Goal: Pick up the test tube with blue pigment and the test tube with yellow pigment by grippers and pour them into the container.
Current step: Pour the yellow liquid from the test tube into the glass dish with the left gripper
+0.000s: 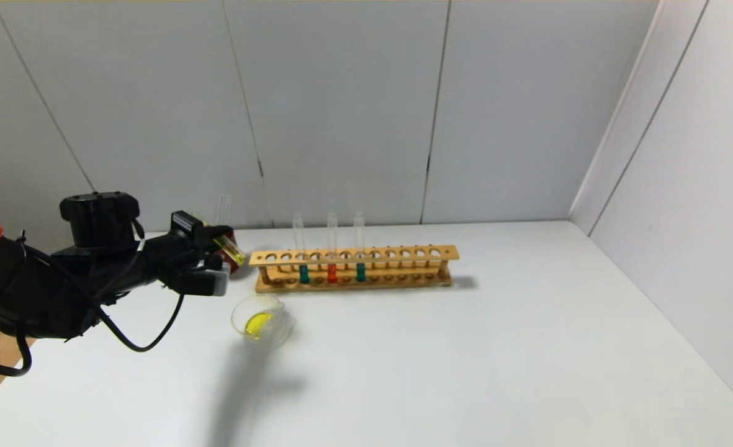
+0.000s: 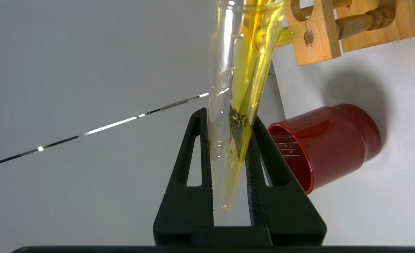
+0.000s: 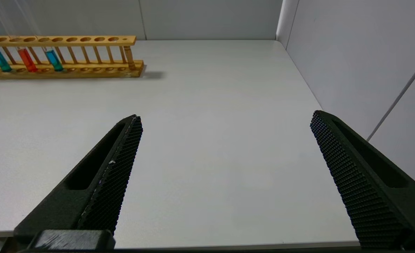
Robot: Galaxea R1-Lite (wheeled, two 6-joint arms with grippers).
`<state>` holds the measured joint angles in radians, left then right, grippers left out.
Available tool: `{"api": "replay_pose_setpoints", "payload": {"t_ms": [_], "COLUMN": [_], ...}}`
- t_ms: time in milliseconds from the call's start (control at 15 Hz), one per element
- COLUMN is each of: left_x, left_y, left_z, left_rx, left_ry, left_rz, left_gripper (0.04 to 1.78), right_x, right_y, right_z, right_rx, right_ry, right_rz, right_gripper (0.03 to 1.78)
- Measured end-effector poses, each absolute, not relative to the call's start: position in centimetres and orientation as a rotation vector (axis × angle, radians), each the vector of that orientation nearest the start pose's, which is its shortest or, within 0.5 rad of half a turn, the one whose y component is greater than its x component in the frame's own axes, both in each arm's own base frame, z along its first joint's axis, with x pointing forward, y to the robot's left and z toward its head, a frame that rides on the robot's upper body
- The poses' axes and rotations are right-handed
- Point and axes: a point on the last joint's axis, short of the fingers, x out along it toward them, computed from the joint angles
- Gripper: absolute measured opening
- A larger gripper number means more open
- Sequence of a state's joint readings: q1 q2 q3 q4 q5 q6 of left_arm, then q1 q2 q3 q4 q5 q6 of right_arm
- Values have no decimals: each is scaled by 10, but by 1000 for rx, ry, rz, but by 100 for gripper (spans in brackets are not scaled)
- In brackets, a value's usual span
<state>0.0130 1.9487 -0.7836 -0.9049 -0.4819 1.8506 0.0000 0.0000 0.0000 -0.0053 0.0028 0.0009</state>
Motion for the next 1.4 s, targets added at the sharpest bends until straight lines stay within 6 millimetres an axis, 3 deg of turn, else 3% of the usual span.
{"api": "replay_pose_setpoints", "payload": {"t_ms": [1400], "left_x": [354], "left_y": [-5], "left_z": [121], "left_rx": [1827], "left_ry": [-285], "left_rz": [-541], "left_gripper": [32], "right_x": [-23], "right_y": [0], "right_z": [76], "right_rx": [0], "right_ry": [-6], "right_rz": [2], "right_gripper": [175]}}
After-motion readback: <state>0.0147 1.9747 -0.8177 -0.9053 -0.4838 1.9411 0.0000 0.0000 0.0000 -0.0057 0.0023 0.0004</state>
